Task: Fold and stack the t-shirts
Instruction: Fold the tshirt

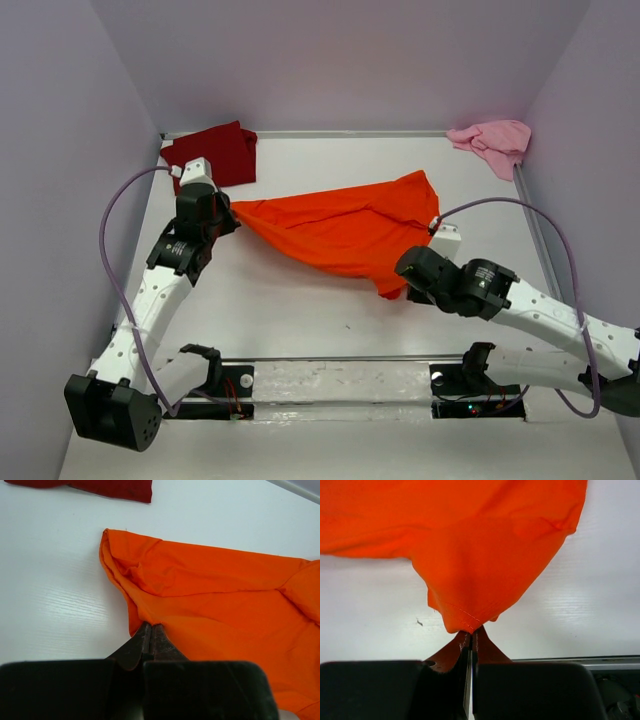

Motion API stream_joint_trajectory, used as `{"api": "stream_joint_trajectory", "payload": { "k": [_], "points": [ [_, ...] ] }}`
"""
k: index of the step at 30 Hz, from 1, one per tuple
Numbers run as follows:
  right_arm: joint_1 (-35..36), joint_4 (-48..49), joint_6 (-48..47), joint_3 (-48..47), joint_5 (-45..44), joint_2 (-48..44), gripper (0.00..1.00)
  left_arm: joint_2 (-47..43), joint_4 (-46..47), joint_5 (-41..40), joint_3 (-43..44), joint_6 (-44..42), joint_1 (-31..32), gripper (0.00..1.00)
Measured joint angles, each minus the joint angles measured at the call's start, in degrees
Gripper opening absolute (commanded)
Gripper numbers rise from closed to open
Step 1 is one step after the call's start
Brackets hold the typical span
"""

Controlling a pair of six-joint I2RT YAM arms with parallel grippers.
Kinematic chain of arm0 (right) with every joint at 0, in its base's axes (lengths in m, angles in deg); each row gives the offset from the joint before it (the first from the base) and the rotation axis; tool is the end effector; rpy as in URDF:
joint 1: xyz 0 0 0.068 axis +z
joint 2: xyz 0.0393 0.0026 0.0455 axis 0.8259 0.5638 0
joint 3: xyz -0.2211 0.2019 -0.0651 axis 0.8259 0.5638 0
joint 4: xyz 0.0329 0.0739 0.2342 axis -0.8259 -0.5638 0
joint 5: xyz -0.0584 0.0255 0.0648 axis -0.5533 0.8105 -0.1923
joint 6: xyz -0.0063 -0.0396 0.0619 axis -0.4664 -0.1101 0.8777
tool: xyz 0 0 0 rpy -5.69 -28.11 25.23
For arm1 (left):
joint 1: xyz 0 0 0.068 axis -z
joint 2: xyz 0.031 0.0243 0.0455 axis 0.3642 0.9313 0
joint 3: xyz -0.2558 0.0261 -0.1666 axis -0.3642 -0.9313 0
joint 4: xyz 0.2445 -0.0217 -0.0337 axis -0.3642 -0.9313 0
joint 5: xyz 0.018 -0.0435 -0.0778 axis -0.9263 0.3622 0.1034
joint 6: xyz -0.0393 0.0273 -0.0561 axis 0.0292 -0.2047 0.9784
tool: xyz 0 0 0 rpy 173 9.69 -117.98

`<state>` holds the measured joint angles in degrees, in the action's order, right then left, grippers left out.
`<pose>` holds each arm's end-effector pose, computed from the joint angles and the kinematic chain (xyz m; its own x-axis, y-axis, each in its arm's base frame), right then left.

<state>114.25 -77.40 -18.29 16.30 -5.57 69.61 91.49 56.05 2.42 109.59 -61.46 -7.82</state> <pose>0.1044 0.1083 0.3114 -0.7468 0.1636 -0.6447 0.0843 0.9847 0.1522 0.2156 -0.0432 0.3565 -0.3739 -0.3088 -0.8745 -0.0429 0.9477 -0.3163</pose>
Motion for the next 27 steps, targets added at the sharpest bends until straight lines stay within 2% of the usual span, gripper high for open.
{"api": "stream_joint_trajectory", "payload": {
  "k": [8,12,20,27],
  "points": [
    [-2.2,-1.6,-1.2,-6.5,-9.3,3.2,0.0,-0.4,-1.8,-2.2,0.0,0.0,0.0,0.0],
    [-8.0,-0.9,-3.9,-6.4,-11.2,5.2,0.0,-0.6,-2.5,-4.5,0.0,0.0,0.0,0.0],
    [-21.2,10.1,-15.2,-3.4,-10.0,10.5,0.0,-1.6,-2.0,-6.2,-1.7,0.0,0.0,0.0],
    [-26.2,18.8,-23.2,-4.8,-8.8,20.1,0.0,0.2,-1.6,-4.9,-3.3,-0.1,0.0,0.0]
  ]
}}
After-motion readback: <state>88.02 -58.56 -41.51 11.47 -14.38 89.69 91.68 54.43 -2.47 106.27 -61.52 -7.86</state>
